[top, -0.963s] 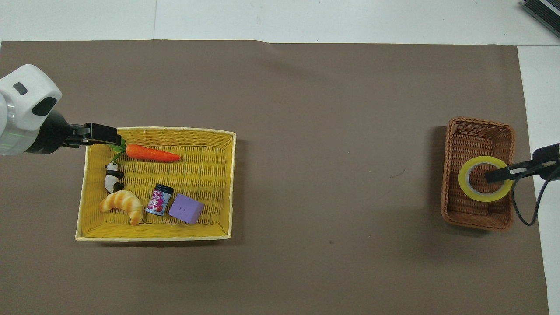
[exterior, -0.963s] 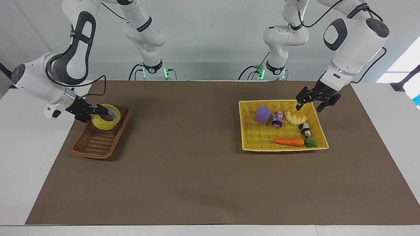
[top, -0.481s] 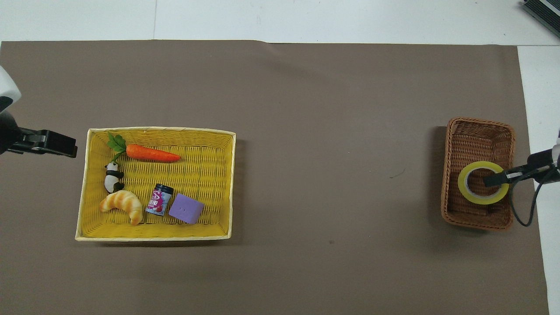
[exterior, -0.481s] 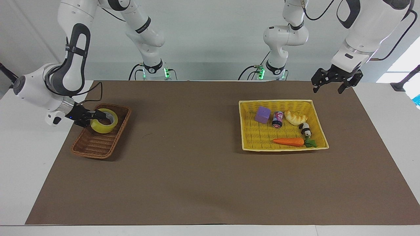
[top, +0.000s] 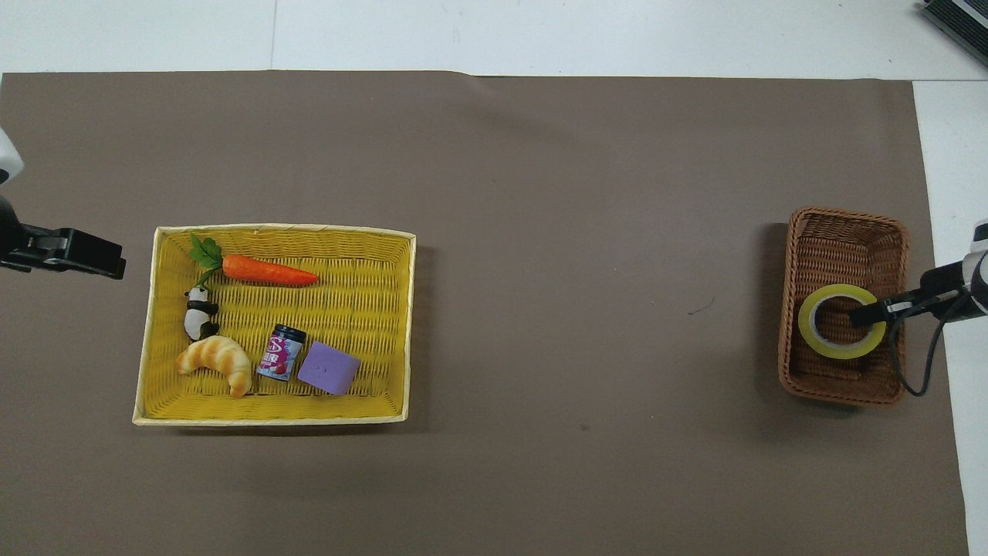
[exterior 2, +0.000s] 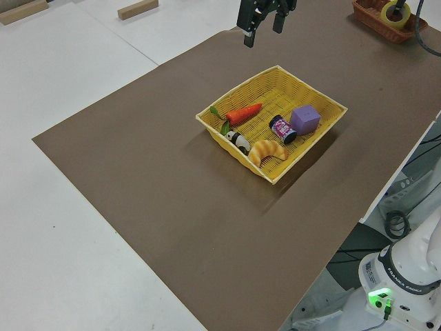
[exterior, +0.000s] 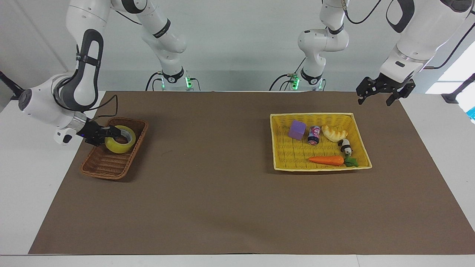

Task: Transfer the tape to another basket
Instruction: 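Lower the tape into the brown basket and open the right gripper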

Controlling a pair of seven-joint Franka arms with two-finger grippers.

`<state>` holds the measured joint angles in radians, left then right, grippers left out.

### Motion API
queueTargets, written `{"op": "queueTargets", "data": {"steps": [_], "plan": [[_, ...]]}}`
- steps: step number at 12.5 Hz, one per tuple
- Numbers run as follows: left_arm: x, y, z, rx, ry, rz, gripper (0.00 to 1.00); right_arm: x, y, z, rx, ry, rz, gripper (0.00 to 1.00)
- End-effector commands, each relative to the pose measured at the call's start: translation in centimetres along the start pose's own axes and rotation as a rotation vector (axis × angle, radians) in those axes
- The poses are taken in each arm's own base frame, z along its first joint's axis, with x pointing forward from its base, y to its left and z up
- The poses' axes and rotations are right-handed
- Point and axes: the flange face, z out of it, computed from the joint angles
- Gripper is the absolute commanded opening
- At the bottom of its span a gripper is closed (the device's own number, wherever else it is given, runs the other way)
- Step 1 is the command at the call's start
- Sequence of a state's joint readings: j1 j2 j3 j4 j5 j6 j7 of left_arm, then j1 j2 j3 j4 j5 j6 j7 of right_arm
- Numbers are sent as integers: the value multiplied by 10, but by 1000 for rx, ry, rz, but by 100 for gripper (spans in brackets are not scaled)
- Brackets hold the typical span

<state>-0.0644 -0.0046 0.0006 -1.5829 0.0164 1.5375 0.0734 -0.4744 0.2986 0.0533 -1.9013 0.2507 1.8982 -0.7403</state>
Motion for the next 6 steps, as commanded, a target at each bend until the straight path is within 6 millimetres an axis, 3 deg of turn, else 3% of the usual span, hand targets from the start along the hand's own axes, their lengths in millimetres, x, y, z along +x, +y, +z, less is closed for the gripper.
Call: {"op": "queueTargets", "data": {"steps": [1, 6], "plan": [[0, -3, -3, 9, -11, 9, 100, 22, -11, -16, -27, 34, 13, 100], [0, -3, -3, 9, -11, 9, 100, 76, -93, -66, -175, 87, 116, 100]]}}
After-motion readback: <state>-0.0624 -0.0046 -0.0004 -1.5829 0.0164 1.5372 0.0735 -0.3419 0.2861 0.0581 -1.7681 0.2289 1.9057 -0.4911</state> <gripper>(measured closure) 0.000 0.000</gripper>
